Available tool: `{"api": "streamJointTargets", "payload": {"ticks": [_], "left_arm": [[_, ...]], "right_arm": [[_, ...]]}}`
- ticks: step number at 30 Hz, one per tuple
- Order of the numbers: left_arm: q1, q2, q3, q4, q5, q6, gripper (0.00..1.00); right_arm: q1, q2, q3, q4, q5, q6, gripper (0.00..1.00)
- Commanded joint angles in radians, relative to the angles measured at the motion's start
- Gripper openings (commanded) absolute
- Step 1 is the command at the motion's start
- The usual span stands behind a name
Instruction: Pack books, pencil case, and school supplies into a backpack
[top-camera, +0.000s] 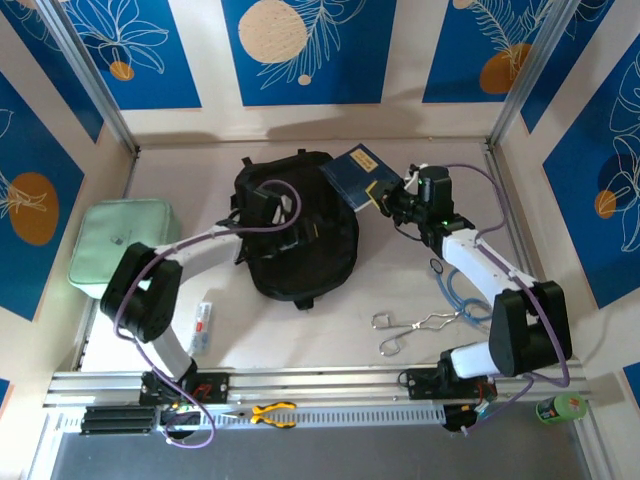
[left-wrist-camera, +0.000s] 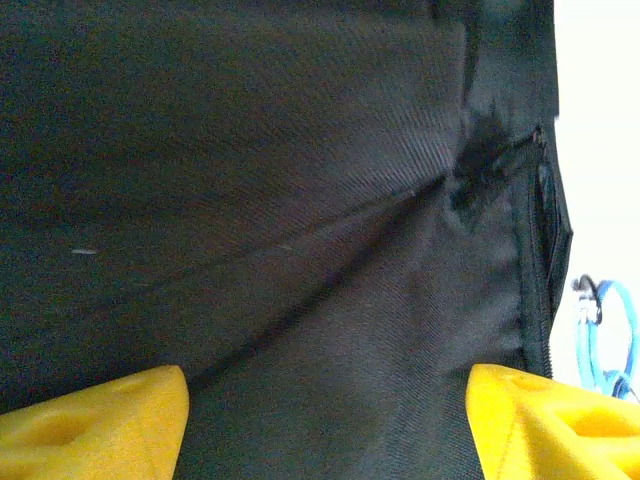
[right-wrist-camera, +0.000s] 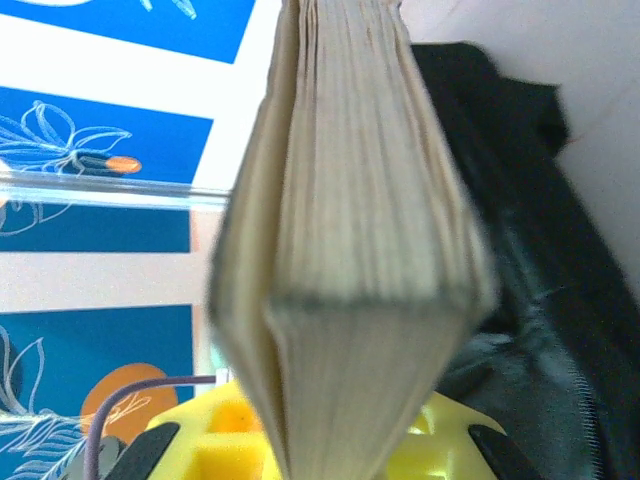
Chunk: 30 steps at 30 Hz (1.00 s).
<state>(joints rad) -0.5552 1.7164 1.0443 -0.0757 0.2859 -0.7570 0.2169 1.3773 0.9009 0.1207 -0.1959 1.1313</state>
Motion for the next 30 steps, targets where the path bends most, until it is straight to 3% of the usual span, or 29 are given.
{"api": "streamJointTargets", "payload": {"ticks": [1,7,15,18,22,27,30], "left_arm": [[-0.032,0.073,0.045,0.007,-0.002,0.003,0.72],[-0.065,0.21,0.151,0.089,0.044,-0.065,0.69],[-0.089,0.287,0.325,-0.005,0.045,-0.014,0.65],[-0.089,0.225,0.35,-0.122,0.022,0.123,0.67],[-0.089,0.107,0.344,-0.304,0.018,0.424,0.75],[-0.093,-0.032,0.293,-0.454,-0.037,0.684,1.0],[-0.11,-0.075,0.278,-0.507,-0.057,0.784,1.0]], "right_arm": [[-0.034,-0.058,-0.018,-0.059,0.035,-0.053,0.03],[-0.084,-0.101,-0.041,-0.113,0.038,-0.069,0.03],[-0.131,-0.145,-0.055,-0.167,0.039,-0.081,0.03],[-0.163,-0.172,-0.059,-0.204,0.047,-0.089,0.02],[-0.202,-0.211,-0.068,-0.254,0.081,-0.112,0.02],[-0.235,-0.219,-0.076,-0.273,0.076,-0.12,0.01],[-0.243,-0.213,-0.08,-0.273,0.075,-0.112,0.01]]}}
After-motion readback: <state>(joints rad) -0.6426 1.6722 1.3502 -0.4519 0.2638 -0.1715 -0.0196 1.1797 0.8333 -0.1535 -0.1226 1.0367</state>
